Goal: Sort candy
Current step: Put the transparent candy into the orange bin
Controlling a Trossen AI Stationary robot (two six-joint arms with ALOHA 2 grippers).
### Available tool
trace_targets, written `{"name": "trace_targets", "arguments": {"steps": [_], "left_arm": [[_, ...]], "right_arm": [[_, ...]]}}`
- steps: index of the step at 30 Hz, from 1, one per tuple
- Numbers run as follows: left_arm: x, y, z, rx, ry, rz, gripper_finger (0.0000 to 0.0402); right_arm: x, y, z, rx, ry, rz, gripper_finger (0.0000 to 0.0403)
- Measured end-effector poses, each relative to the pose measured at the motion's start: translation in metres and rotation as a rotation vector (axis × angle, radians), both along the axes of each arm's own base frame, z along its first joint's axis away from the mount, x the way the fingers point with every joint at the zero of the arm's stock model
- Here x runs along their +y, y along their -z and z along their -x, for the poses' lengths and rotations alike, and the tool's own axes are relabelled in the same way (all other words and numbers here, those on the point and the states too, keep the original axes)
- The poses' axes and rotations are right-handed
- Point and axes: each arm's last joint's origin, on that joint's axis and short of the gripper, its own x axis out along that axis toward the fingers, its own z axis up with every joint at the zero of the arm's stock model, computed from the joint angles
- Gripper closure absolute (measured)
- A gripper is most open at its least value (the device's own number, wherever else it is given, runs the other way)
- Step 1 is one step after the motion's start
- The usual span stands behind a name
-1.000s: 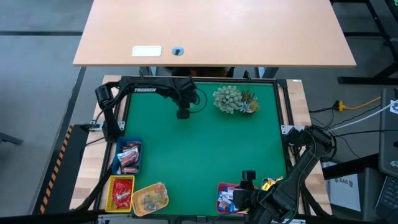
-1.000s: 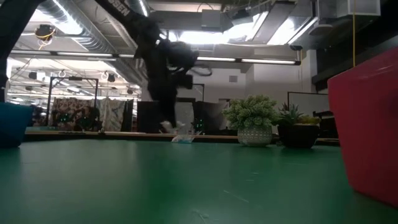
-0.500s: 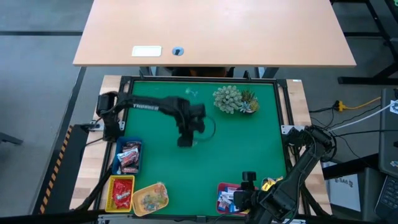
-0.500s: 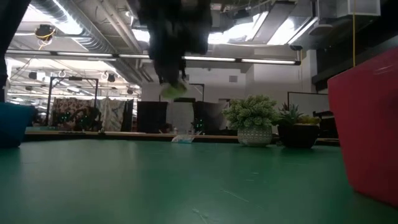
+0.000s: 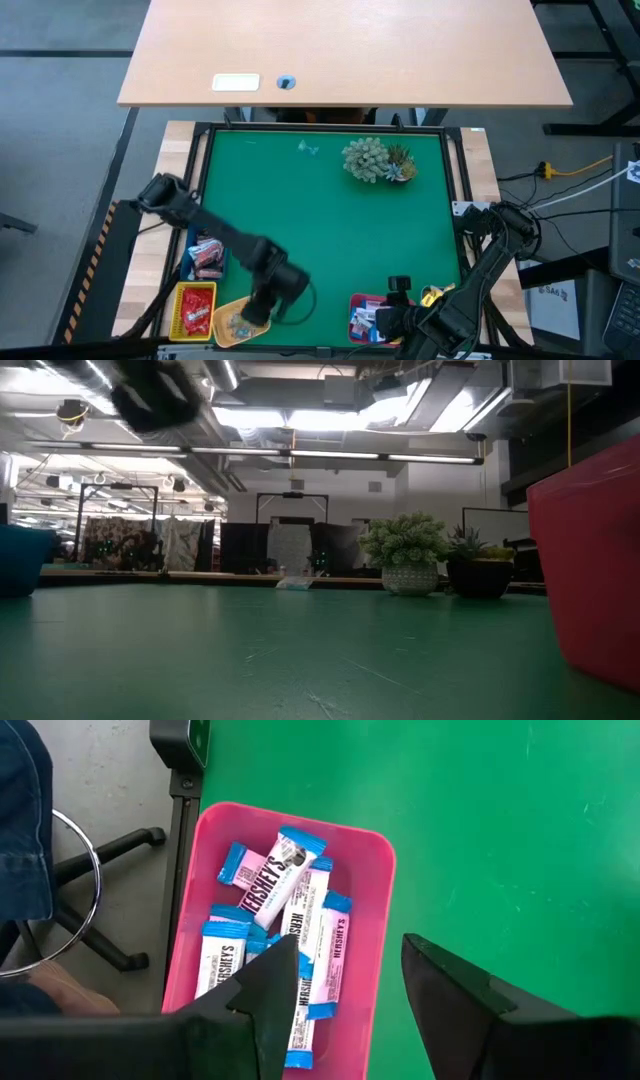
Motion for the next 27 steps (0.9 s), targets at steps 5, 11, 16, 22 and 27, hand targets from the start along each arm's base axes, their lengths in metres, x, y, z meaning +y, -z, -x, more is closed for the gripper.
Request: {"name": "trace_targets", "arguments": {"steps": [5, 11, 16, 22, 27], "left_arm": [[-0.038, 0.002, 0.024, 0.011, -0.095, -0.126, 0.0401], [-0.067, 0.003, 0.048, -0.038, -0.162, -0.233, 0.0401], [-0.078, 0.003, 0.061, -0.012, -0.235, -0.263, 0.0393], [-0.079, 0.004, 0.066, -0.01, -0.323, -0.314, 0.0342], [-0.078, 0.004, 0.064, -0.057, -0.365, -0.349, 0.0291]], "right_arm": [[0.0, 0.0, 0.0, 0.0, 0.0, 0.0, 0.0223], [0.0, 0.0, 0.0, 0.0, 0.0, 0.0, 0.0223], [0.0, 0.0, 0.0, 0.0, 0.0, 0.0, 0.0223], [0.0, 0.0, 0.0, 0.0, 0.0, 0.0, 0.0223], [0.0, 0.0, 0.0, 0.0, 0.0, 0.0, 0.0223]]}}
